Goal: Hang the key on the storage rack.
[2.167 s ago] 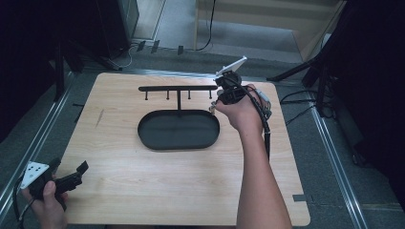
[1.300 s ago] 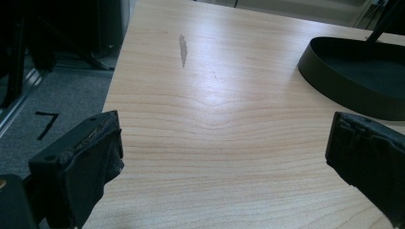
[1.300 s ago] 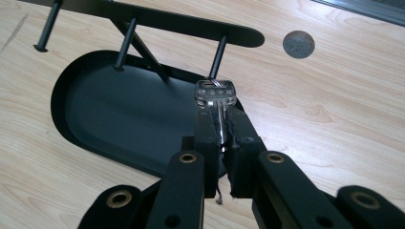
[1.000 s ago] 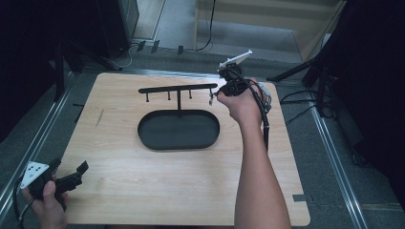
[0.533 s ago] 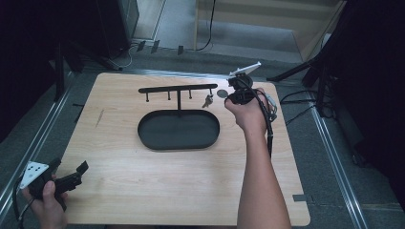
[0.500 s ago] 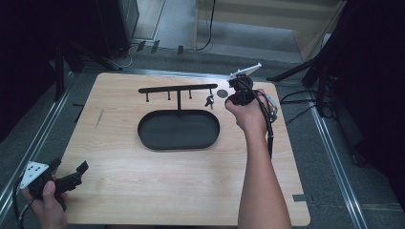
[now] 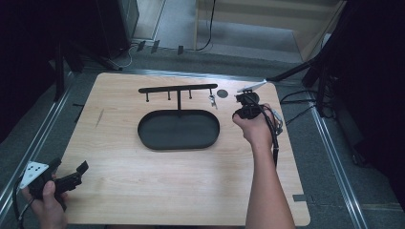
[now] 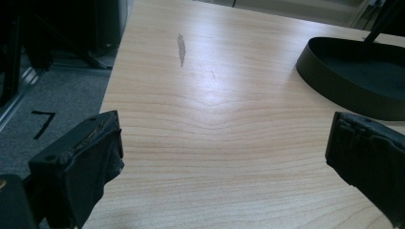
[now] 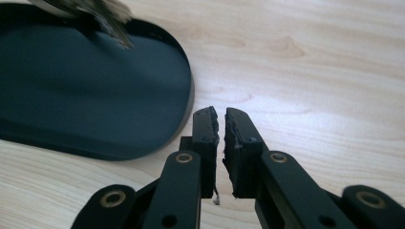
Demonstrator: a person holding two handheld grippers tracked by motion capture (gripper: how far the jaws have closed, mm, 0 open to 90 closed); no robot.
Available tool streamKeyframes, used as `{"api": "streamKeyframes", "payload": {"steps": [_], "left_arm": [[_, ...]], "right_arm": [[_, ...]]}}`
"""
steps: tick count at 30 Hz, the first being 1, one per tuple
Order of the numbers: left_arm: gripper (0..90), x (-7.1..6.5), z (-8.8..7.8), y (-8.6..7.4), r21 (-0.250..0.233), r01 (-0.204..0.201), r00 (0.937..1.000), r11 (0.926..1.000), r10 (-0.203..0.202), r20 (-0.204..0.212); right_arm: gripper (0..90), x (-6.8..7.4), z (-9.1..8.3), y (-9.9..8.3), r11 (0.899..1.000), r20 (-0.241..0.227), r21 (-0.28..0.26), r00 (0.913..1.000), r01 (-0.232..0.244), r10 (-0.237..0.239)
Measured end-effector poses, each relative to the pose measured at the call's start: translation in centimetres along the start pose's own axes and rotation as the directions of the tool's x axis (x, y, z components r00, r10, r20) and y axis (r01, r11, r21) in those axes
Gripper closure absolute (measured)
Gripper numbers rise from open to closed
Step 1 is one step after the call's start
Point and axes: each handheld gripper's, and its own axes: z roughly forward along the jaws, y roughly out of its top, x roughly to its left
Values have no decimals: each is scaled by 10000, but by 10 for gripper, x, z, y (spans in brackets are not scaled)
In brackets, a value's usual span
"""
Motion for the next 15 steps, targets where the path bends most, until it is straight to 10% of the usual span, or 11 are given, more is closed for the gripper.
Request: {"api": "streamKeyframes", "payload": {"steps": [15], "left_arm": [[0,0,0,0,-10,20,10000,10000,-20,16]], "right_arm": [[719,-33,22,-43,9981,328,309,9981,-541,531]]}}
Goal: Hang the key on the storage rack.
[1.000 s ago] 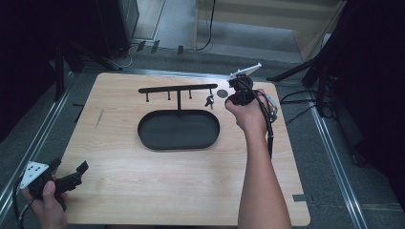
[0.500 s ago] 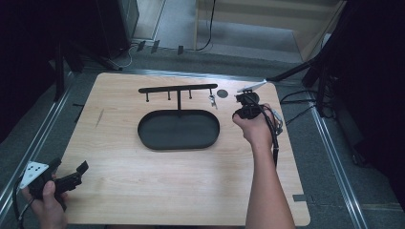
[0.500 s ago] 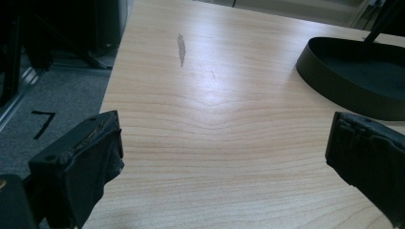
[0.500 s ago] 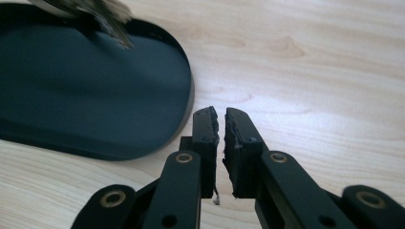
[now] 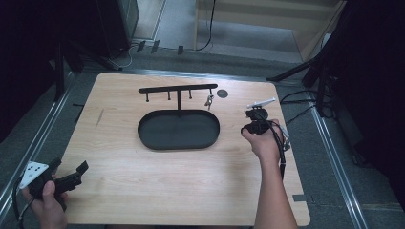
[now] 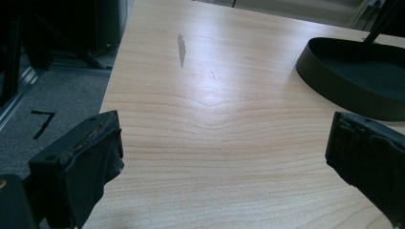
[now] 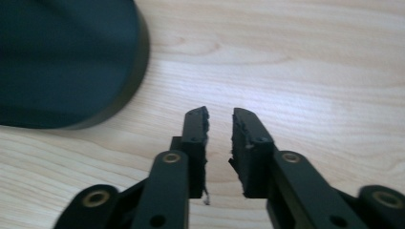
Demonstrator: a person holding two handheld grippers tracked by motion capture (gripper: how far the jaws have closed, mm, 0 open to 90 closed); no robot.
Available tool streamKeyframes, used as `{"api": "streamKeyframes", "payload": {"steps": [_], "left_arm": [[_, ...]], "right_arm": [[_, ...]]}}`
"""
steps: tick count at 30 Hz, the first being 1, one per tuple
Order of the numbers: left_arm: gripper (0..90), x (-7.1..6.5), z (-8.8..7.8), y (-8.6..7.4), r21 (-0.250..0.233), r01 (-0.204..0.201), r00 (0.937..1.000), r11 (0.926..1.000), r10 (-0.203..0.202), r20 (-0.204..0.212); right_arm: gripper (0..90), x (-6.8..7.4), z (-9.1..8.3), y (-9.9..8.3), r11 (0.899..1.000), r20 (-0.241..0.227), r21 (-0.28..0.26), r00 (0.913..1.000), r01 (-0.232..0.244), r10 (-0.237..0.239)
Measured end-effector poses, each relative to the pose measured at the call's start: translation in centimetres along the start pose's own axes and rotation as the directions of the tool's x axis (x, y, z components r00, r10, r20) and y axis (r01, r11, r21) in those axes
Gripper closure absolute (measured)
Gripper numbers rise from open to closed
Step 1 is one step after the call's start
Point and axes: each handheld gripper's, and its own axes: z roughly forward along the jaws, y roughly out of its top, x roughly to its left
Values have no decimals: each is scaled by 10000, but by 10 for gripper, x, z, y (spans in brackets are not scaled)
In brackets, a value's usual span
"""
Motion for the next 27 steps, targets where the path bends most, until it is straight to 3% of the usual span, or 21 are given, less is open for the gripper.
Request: {"api": "streamKeyframes", "payload": {"steps": [1,2,3,4,6,10,12,13,14,17,27], "left_arm": [[0,0,0,0,0,0,10000,10000,0,0],[0,0,0,0,0,-9,10000,10000,9,-20],[0,0,0,0,0,-9,10000,10000,9,-20],[0,-1,0,0,6,-40,10000,10000,40,-28],[0,-1,0,0,18,-54,10000,10000,54,-37],[0,0,0,0,11,-46,10000,10000,46,-34],[0,0,0,0,2,-26,10000,10000,26,-36],[0,0,0,0,2,-26,10000,10000,26,-36],[0,0,0,0,3,-14,10000,10000,14,-33],[0,-1,0,0,-16,5,10000,10000,-5,-20],[0,0,0,0,-50,-4,10000,10000,4,-30]], "right_arm": [[719,0,0,0,10000,0,0,10000,0,0],[652,-6,2,-6,9999,76,-41,9998,-161,161],[652,-6,2,-6,9999,76,-41,9998,-161,161],[572,-13,4,-11,9995,76,-87,9995,-299,299],[537,-15,5,-14,9994,87,-124,9994,-328,330],[307,-28,8,-29,9981,234,-211,9980,-587,592],[223,-33,10,-35,9968,-109,-89,9968,-791,790],[223,-33,10,-35,9968,-109,-89,9968,-791,790],[153,-36,11,-40,9957,-401,23,9949,-925,925],[0,-44,14,-53,9944,-274,-133,9941,-1053,1049],[0,-61,17,-86,9889,43,-919,9930,-1171,1180]]}}
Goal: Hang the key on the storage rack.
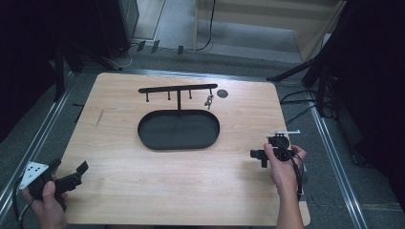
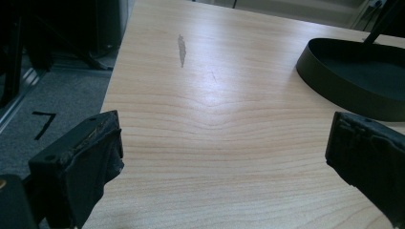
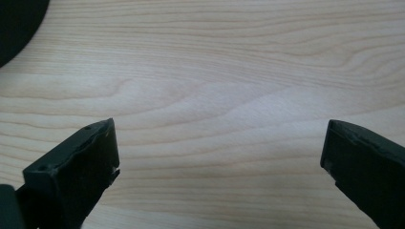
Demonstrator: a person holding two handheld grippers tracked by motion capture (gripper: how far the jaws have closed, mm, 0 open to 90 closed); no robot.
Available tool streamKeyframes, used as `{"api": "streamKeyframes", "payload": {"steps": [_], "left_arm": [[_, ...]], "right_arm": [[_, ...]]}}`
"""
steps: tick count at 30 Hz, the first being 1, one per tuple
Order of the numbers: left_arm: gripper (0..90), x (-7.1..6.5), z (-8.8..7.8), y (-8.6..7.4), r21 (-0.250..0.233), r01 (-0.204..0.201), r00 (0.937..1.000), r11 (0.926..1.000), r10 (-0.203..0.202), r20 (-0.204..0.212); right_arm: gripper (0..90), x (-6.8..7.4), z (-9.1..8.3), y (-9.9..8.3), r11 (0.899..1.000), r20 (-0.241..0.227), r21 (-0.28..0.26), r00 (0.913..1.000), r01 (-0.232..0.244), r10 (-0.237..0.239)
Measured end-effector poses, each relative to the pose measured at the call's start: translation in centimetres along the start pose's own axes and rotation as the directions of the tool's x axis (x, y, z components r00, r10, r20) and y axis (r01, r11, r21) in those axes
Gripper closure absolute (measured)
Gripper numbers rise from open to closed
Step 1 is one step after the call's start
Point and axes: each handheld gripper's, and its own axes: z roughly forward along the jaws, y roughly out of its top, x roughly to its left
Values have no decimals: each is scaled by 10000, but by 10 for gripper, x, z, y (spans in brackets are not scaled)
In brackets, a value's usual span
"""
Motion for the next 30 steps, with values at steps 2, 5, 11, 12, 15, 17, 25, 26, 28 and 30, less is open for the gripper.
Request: {"api": "streamKeyframes", "payload": {"steps": [2,5,11,12,15,17,25,26,28,30], "left_arm": [[0,0,0,0,12,-17,10000,10000,17,-6],[0,0,0,0,34,-41,10000,10000,41,-21],[0,-1,0,0,28,-97,9999,9999,97,-32],[0,-1,0,0,28,-97,9999,9999,97,-32],[0,-1,0,0,42,-127,9999,9999,127,-56],[0,-1,0,0,17,-139,9999,9999,139,-54],[0,-2,0,0,22,-171,9998,9999,171,-64],[0,-2,0,0,22,-171,9998,9999,171,-64],[0,-2,0,0,20,-179,9998,9998,179,-67],[0,-2,0,0,25,-216,9997,9998,216,-66]], "right_arm": [[0,-9,-1,-11,9995,57,-276,9998,-164,165],[0,-18,-2,-22,9978,42,-586,9995,-299,302],[0,-34,-4,-47,9900,-121,-1365,9993,-361,347],[0,-34,-4,-47,9900,-121,-1365,9993,-361,347],[0,-42,-7,-58,9814,-242,-1857,9987,-492,455],[0,-47,-10,-69,9721,-318,-2290,9985,-505,444],[0,-61,-21,-95,9190,-838,-3817,9939,-989,721],[0,-61,-21,-95,9190,-838,-3817,9939,-989,721],[0,-65,-22,-104,9047,-918,-4128,9931,-1051,735],[0,-67,-21,-112,8927,-902,-4379,9932,-1064,742]]}}
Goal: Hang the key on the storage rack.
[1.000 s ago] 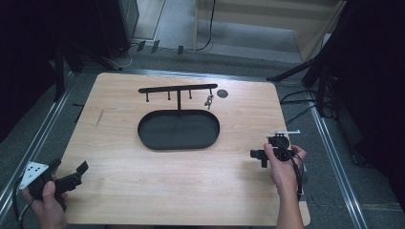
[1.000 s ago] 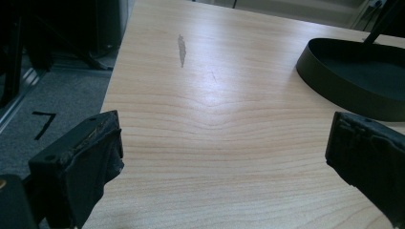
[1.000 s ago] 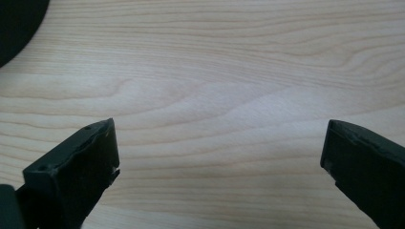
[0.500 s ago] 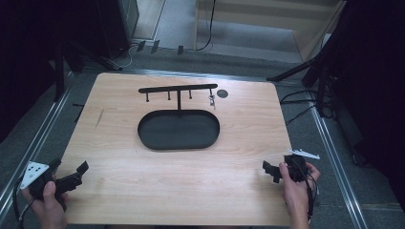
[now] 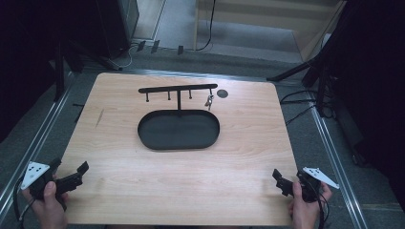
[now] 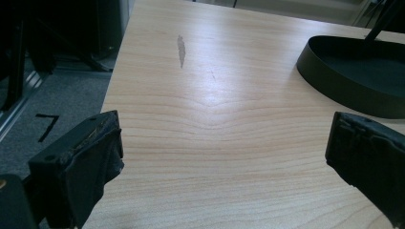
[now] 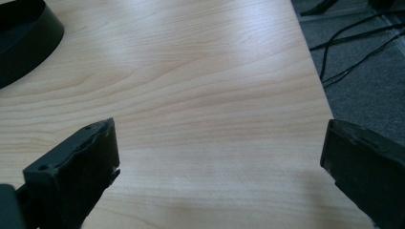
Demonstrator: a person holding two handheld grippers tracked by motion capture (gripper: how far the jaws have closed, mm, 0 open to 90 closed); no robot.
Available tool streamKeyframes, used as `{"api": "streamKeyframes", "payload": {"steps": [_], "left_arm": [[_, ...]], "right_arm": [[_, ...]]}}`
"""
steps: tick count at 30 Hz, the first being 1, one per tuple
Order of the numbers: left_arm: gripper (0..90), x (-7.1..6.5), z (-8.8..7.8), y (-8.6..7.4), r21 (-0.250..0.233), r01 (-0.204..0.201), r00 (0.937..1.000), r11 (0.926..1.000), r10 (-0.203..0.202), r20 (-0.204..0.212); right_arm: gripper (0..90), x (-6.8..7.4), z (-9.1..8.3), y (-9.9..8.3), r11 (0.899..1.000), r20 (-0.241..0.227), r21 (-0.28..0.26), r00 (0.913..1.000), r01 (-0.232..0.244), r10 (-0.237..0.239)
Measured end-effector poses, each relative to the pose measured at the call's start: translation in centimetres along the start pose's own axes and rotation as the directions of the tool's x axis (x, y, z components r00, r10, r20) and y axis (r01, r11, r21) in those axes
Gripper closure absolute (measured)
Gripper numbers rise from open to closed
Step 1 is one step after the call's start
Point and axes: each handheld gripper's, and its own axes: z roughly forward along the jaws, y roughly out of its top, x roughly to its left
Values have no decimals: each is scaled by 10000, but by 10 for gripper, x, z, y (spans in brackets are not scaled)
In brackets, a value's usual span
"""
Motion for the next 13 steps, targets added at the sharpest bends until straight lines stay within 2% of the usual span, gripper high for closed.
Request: {"api": "streamKeyframes", "payload": {"steps": [3,4,6,8,13], "left_arm": [[0,0,0,0,8,6,10000,10000,-6,-4],[0,0,0,0,10,6,10000,10000,-6,-13],[0,0,0,0,18,27,10000,10000,-27,-33],[0,0,0,0,3,73,10000,10000,-73,-25],[0,0,0,0,1,40,10000,10000,-40,-73]], "right_arm": [[0,-2,-2,-5,9996,-19,-267,10000,-87,86],[0,-4,-7,-5,9969,-245,-711,9992,-324,308],[0,-6,-8,-5,9955,-358,-826,9985,-454,426],[13,-10,-10,-8,9901,-699,-1134,9947,-829,753],[20,-11,-9,-6,9878,-999,-1251,9918,-923,801]]}}
